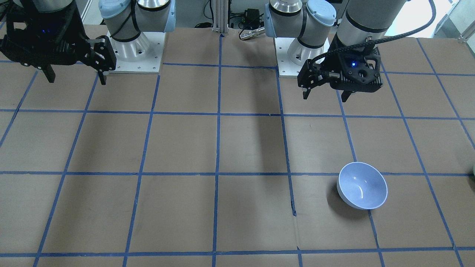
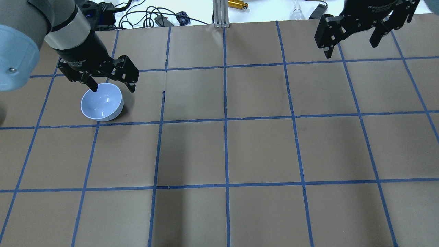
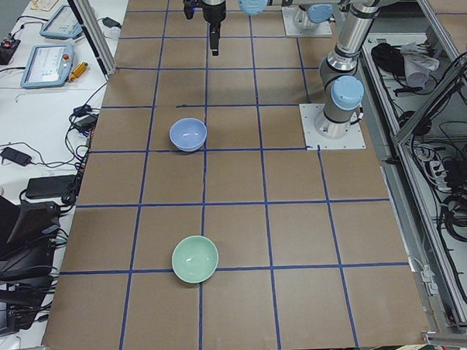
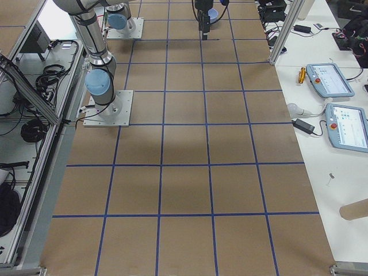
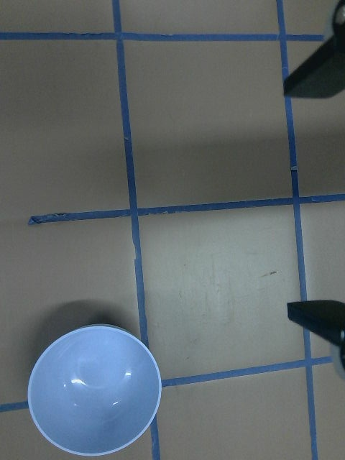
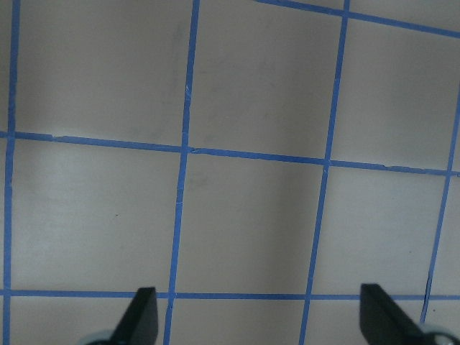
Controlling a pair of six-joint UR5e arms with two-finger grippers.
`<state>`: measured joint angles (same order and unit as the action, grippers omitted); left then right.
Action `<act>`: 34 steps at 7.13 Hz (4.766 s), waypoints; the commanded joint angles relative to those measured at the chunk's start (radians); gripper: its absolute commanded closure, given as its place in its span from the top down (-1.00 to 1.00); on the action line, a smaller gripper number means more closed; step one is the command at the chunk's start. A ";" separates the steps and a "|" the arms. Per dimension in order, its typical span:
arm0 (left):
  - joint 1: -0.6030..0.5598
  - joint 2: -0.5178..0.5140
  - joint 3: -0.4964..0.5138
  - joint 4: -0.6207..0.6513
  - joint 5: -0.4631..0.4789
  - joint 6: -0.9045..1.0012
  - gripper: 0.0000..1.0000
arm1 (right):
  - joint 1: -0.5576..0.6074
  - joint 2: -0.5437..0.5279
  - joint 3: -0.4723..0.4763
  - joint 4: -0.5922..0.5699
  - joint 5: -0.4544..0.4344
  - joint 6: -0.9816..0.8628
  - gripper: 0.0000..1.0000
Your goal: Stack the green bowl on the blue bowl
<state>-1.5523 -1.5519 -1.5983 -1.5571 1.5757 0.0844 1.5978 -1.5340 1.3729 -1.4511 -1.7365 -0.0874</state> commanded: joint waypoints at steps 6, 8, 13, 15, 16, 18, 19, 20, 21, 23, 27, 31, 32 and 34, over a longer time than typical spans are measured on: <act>0.001 0.015 -0.002 0.000 0.007 0.008 1.00 | 0.001 0.000 0.000 0.000 0.000 0.000 1.00; 0.018 0.007 -0.002 0.009 0.035 0.044 1.00 | 0.001 0.000 0.000 0.000 0.000 0.000 1.00; 0.265 0.018 -0.002 -0.001 0.071 0.557 1.00 | 0.001 0.000 0.000 0.000 0.000 0.000 1.00; 0.392 0.003 -0.002 0.015 0.075 0.847 1.00 | 0.001 0.000 0.000 0.000 0.000 0.000 1.00; 0.481 -0.010 -0.003 0.015 0.072 0.976 1.00 | -0.001 0.000 0.000 0.000 0.000 0.000 1.00; 0.576 -0.045 -0.002 0.063 0.073 1.201 1.00 | -0.001 0.000 0.000 0.000 0.000 0.000 1.00; 0.631 -0.062 -0.002 0.101 0.075 1.310 1.00 | 0.001 0.000 0.000 0.000 0.000 0.000 1.00; 0.694 -0.088 -0.003 0.117 0.075 1.397 1.00 | 0.001 0.000 0.000 0.000 0.000 0.000 1.00; 0.734 -0.114 -0.003 0.117 0.073 1.513 1.00 | 0.001 0.000 0.000 0.000 0.000 0.000 1.00; 0.837 -0.158 -0.002 0.207 0.076 1.681 1.00 | -0.001 0.000 0.000 0.000 0.000 0.000 1.00; 0.968 -0.313 0.007 0.454 0.013 1.944 1.00 | 0.001 0.000 0.000 0.000 0.000 0.000 1.00; 0.994 -0.428 0.015 0.560 -0.055 2.123 1.00 | -0.001 0.000 0.000 0.000 0.000 0.000 1.00; 1.000 -0.460 0.035 0.578 -0.056 2.131 1.00 | -0.001 0.000 0.000 0.000 0.000 0.000 1.00; 1.011 -0.539 0.090 0.597 -0.054 2.215 1.00 | -0.001 0.000 0.000 0.000 0.000 0.000 1.00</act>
<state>-0.5504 -2.0457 -1.5373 -0.9689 1.5218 2.2508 1.5970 -1.5340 1.3729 -1.4512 -1.7364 -0.0875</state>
